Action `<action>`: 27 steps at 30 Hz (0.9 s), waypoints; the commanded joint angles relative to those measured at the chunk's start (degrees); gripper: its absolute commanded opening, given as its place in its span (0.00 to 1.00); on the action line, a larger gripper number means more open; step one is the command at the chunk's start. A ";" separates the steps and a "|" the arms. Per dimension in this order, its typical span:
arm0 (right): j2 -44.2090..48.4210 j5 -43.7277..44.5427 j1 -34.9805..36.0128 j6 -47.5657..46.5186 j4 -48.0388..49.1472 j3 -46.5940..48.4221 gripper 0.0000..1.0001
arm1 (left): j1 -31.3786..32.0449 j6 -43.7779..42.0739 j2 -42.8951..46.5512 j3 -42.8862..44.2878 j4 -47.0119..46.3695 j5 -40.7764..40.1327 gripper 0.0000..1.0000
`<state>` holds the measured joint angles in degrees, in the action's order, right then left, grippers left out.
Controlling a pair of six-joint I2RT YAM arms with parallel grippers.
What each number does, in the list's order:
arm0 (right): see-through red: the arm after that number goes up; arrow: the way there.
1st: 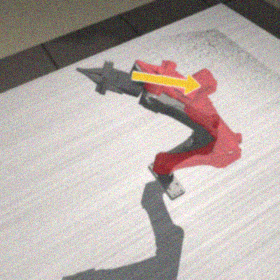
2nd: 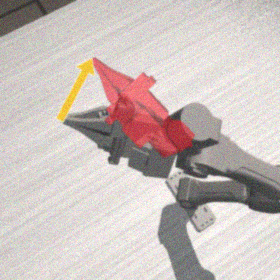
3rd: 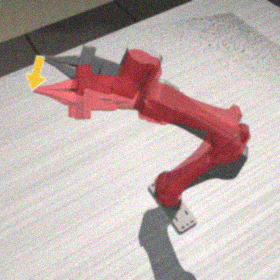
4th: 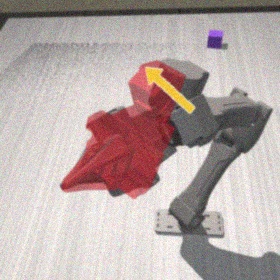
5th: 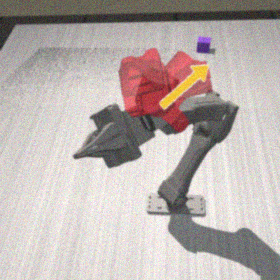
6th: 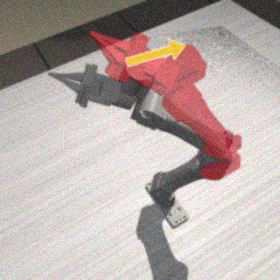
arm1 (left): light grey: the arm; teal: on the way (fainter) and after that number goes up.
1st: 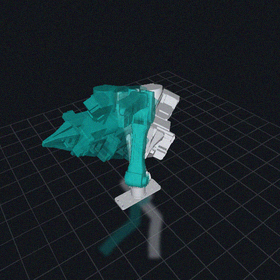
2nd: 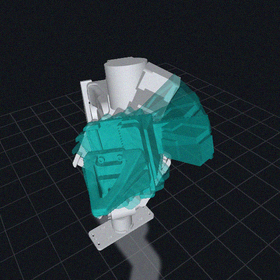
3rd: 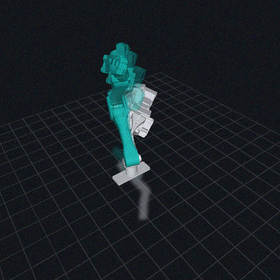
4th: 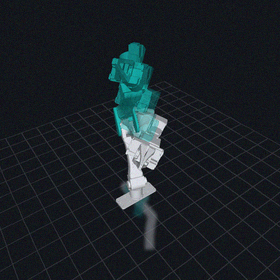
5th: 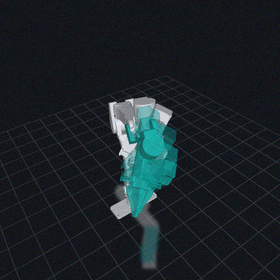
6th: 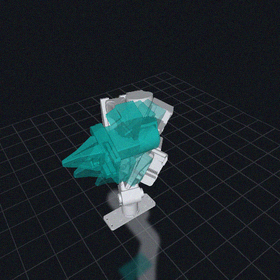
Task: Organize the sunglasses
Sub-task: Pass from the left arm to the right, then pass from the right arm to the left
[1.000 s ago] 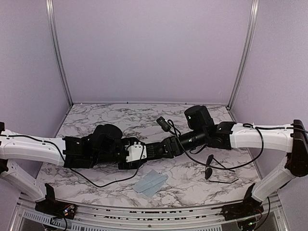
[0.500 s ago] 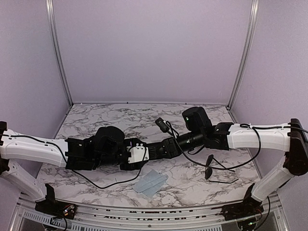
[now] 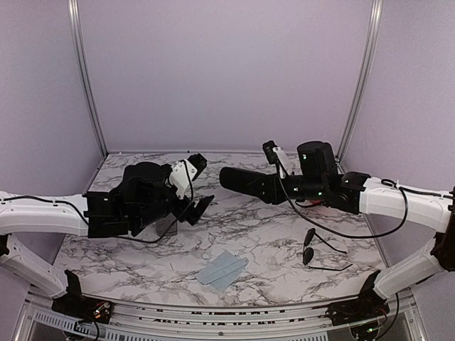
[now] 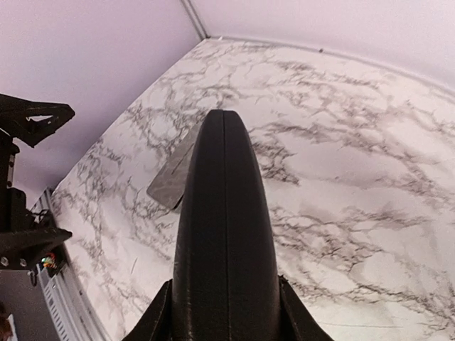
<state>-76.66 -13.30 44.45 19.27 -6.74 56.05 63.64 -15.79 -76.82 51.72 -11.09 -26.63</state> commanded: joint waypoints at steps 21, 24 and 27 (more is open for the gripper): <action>0.34 41.64 17.12 -26.74 43.85 -6.64 0.18 | -12.13 89.26 -0.31 4.28 -18.49 32.92 0.84; -0.60 40.51 17.79 -26.26 43.56 -5.25 0.18 | -12.13 90.23 -2.04 5.14 -20.73 34.29 0.83; -1.34 39.41 18.36 -25.48 43.04 -4.13 0.18 | -12.13 90.38 -3.07 5.70 -22.13 34.94 0.81</action>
<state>-77.21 26.26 61.87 -5.39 32.12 48.64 51.68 71.35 -78.65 56.73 -26.72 5.23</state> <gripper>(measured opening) 0.370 0.820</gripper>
